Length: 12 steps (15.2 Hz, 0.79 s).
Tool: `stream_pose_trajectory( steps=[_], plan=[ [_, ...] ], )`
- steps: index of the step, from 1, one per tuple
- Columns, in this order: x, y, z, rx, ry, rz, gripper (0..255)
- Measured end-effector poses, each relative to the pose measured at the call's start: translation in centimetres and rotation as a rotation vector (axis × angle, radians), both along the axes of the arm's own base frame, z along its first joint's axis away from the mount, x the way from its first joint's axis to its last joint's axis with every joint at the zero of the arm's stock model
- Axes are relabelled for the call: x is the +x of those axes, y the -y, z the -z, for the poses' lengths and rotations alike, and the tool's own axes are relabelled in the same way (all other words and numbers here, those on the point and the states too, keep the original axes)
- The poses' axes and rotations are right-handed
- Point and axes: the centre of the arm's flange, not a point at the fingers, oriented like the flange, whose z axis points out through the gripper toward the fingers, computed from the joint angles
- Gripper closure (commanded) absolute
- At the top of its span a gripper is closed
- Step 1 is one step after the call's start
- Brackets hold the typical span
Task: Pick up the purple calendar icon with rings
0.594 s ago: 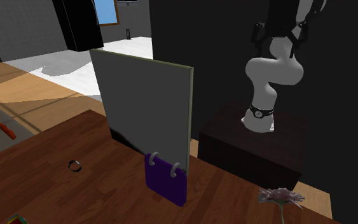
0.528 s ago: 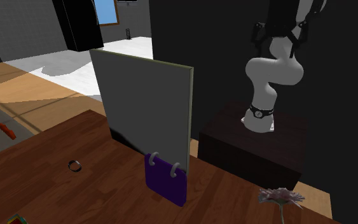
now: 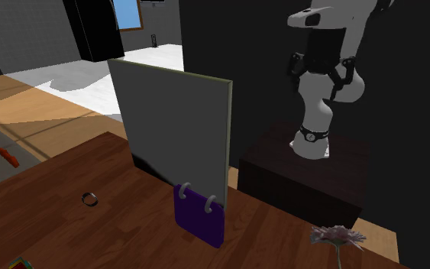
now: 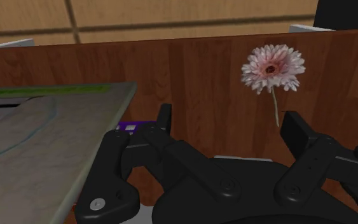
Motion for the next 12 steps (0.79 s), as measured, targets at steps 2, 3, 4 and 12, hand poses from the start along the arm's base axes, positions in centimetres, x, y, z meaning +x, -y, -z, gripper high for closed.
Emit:
stream_pose_trajectory(
  steps=[2, 3, 4, 12],
  plan=[
    [1.5, 0.1, 1.8, -0.018, -0.006, 0.020, 0],
    [2.5, 0.4, 2.7, -0.027, -0.008, 0.030, 0],
    [3.6, 0.5, 3.7, -0.036, -0.011, 0.040, 0],
    [11.4, 2.2, 11.0, -0.107, -0.033, 0.121, 0]
  ],
)
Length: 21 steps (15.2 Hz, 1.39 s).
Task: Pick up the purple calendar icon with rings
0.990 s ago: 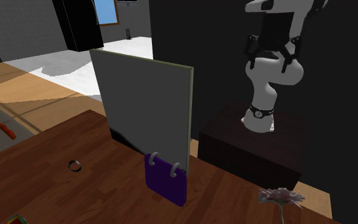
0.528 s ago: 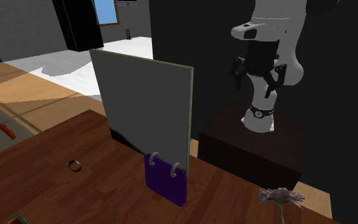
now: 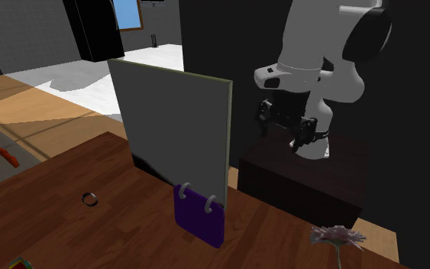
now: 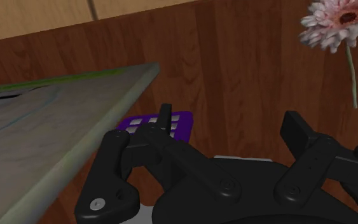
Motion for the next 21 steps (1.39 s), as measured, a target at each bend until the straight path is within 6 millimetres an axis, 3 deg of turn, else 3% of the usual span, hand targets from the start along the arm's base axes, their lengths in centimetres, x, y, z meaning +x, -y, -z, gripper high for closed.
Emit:
stream_pose_trajectory(
  steps=[16, 21],
  plan=[
    [14.2, 7.1, 13.8, -0.140, -0.041, 0.159, 0],
    [14.7, 7.6, 16.6, -0.148, -0.044, 0.167, 0]
  ],
)
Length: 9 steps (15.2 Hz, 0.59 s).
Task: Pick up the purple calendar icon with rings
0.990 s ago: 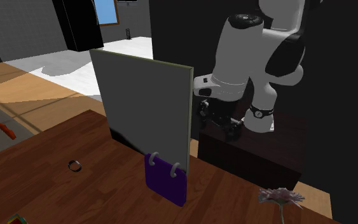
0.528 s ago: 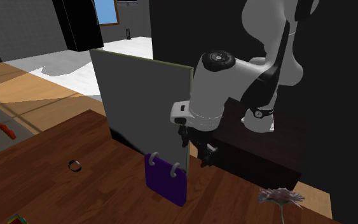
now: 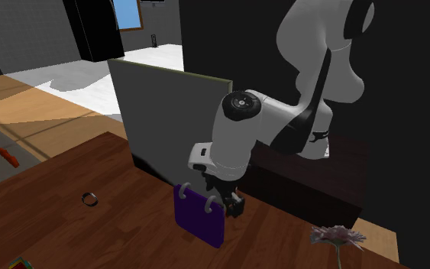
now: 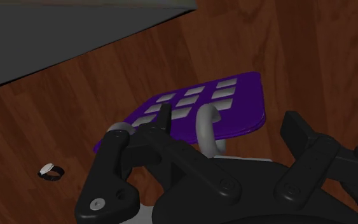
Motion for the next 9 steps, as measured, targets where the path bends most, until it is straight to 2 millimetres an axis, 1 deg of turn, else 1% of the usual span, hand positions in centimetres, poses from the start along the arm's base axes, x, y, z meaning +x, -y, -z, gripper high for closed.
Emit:
stream_pose_trajectory(
  steps=[3, 4, 9],
  plan=[
    [0.0, -0.1, 1.5, 0.000, 0.000, 0.000, 0],
    [0.0, -0.1, 1.7, 0.000, 0.000, 0.000, 255],
    [0.1, -0.1, 1.8, -0.001, 0.005, -0.001, 255]
  ],
)
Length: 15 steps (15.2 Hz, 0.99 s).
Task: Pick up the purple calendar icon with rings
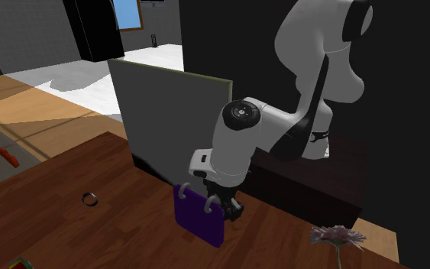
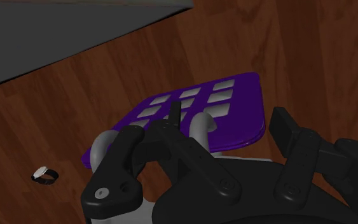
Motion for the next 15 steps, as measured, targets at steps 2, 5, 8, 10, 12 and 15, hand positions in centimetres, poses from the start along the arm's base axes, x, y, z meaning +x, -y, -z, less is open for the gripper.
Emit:
stream_pose_trajectory(
  steps=[2, 5, 8, 10, 12, 15],
  plan=[
    [0.1, 0.0, 0.0, 0.000, 0.001, 0.000, 255],
    [0.0, 0.0, 0.0, 0.000, 0.001, -0.001, 255],
    [-0.2, 0.1, -0.9, 0.001, -0.005, 0.001, 255],
    [-0.1, 0.0, -1.9, 0.001, -0.005, 0.001, 255],
    [-0.1, -0.1, -2.8, 0.001, -0.006, 0.001, 255],
    [0.0, 0.1, -4.4, 0.001, -0.005, 0.001, 255]
  ],
)
